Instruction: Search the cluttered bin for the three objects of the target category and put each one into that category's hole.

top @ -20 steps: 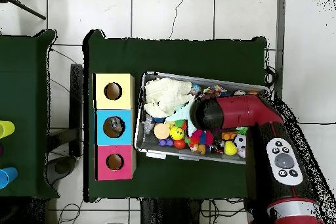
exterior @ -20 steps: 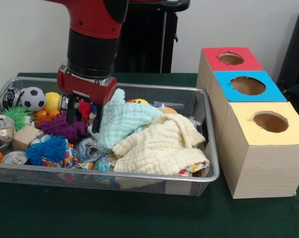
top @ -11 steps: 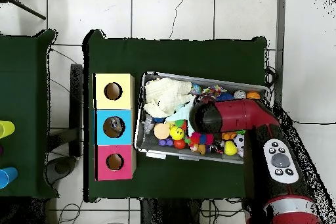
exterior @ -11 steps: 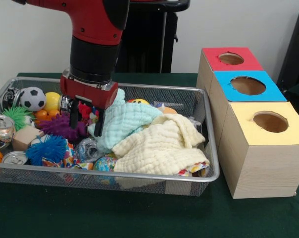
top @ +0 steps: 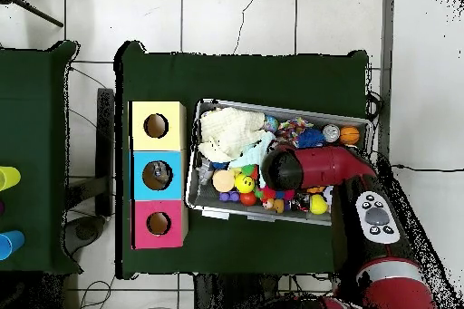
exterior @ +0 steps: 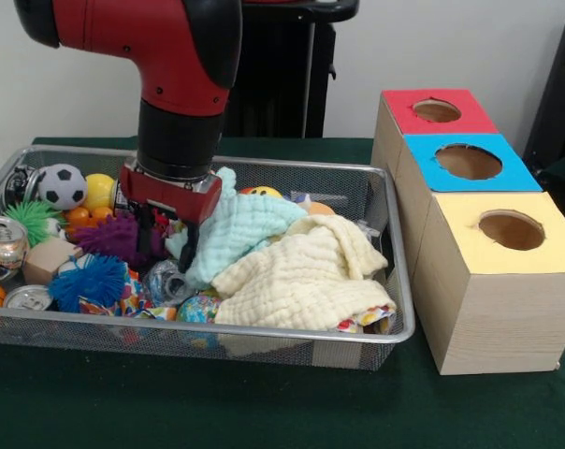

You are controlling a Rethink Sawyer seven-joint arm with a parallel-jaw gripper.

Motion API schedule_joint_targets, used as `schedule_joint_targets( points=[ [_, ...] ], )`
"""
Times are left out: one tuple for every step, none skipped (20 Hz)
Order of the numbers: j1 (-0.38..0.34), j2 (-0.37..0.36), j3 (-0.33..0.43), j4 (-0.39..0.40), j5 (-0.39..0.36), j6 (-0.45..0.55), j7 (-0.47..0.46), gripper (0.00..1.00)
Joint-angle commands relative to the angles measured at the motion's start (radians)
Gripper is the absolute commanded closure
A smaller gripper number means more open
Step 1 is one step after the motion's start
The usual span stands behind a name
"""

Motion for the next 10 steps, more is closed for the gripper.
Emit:
schedule_joint_targets(
  points=[
    [0.018,0.103,-0.038,-0.002,0.018,-0.095,0.154,0.00],
    [0.022,0.112,-0.046,-0.006,0.018,-0.108,0.156,0.00],
    [0.025,0.121,-0.053,-0.009,0.017,-0.120,0.158,0.00],
    [0.029,0.129,-0.059,-0.013,0.019,-0.130,0.159,0.00],
    [0.028,0.134,-0.062,-0.014,0.022,-0.139,0.156,0.00],
    [0.030,0.142,-0.067,-0.015,0.026,-0.150,0.156,0.00],
    [0.029,0.152,-0.069,-0.021,0.027,-0.159,0.152,0.00],
    [0.029,0.159,-0.072,-0.022,0.030,-0.170,0.150,0.00],
    [0.027,0.167,-0.074,-0.027,0.033,-0.178,0.145,0.00],
    [0.029,0.175,-0.078,-0.029,0.037,-0.193,0.146,0.00]
  ],
)
